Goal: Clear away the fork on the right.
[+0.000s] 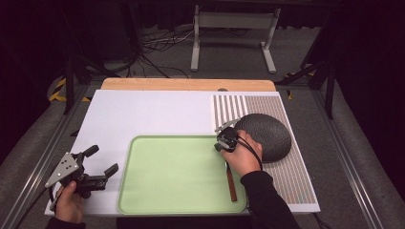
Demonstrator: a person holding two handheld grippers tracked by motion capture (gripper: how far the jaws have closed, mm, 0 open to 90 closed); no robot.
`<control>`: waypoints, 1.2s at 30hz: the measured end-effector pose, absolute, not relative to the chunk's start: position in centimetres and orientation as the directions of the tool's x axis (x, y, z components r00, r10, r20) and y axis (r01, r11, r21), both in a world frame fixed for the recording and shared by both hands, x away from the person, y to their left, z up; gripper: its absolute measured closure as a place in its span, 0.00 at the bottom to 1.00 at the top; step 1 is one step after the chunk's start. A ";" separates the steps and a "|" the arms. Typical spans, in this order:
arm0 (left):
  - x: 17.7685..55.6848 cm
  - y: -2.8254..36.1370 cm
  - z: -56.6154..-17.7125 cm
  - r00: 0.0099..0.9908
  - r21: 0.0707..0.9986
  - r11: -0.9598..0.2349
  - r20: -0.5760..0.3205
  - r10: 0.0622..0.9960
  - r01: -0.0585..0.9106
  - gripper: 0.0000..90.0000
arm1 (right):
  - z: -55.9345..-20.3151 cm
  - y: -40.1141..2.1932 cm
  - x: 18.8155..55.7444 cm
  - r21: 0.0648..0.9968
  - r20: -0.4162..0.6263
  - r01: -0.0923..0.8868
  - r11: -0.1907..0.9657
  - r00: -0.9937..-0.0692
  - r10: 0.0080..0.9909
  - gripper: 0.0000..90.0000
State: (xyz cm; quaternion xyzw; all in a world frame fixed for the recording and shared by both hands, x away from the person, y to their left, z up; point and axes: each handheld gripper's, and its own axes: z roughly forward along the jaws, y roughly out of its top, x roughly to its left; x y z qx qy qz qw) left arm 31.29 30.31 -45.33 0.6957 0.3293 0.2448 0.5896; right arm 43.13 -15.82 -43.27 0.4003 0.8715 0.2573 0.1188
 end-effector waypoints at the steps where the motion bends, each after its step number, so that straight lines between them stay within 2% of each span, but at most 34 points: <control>1: 31.3 30.3 -45.3 0.664 0.982 -0.089 -0.047 0.747 0.169 0.00 | -43.3 -15.9 43.1 0.543 -0.003 0.638 0.546 -0.649 0.761 1.00; 18: 31.3 30.3 -45.4 0.665 0.981 -0.091 -0.048 0.746 0.173 0.00 | -42.9 -16.8 43.1 0.557 -0.004 0.640 0.529 -0.634 0.773 0.98; 21: 31.4 30.3 -45.4 0.664 0.981 -0.087 -0.050 0.746 0.172 0.00 | -42.3 -16.8 42.9 0.588 -0.009 0.622 0.517 -0.634 0.773 0.83; 22: 31.3 30.3 -45.4 0.665 0.981 -0.090 -0.049 0.746 0.174 0.00 | -41.8 -16.8 42.8 0.619 0.002 0.608 0.497 -0.634 0.773 0.69; 23: 31.3 30.3 -45.4 0.665 0.981 -0.090 -0.049 0.746 0.174 0.00 | -41.5 -16.8 42.7 0.636 -0.001 0.595 0.492 -0.637 0.771 0.63; 24: 31.3 30.3 -45.4 0.664 0.981 -0.090 -0.050 0.746 0.175 0.00 | -41.5 -16.8 42.7 0.636 -0.001 0.595 0.492 -0.637 0.771 0.63; 25: 31.3 30.2 -45.4 0.665 0.980 -0.092 -0.049 0.745 0.175 0.00 | -41.0 -16.9 42.4 0.663 -0.014 0.567 0.489 -0.644 0.765 0.47; 27: 31.3 30.2 -45.4 0.665 0.980 -0.092 -0.049 0.745 0.175 0.00 | -40.5 -16.9 42.3 0.697 -0.027 0.527 0.486 -0.658 0.753 0.33; 29: 31.3 30.2 -45.4 0.665 0.980 -0.092 -0.050 0.745 0.176 0.00 | -39.9 -17.0 42.0 0.711 -0.041 0.493 0.501 -0.683 0.730 0.25; 31: 31.3 30.2 -45.4 0.664 0.980 -0.092 -0.050 0.746 0.176 0.00 | -39.8 -17.0 41.9 0.719 -0.045 0.482 0.501 -0.687 0.725 0.22; 32: 31.3 30.2 -45.4 0.664 0.981 -0.088 -0.050 0.746 0.174 0.00 | -39.5 -17.1 41.8 0.737 -0.051 0.460 0.495 -0.692 0.720 0.17; 36: 31.3 30.2 -45.4 0.666 0.979 -0.093 -0.050 0.744 0.179 0.00 | -38.9 -17.7 41.2 0.779 -0.056 0.416 0.468 -0.698 0.714 0.07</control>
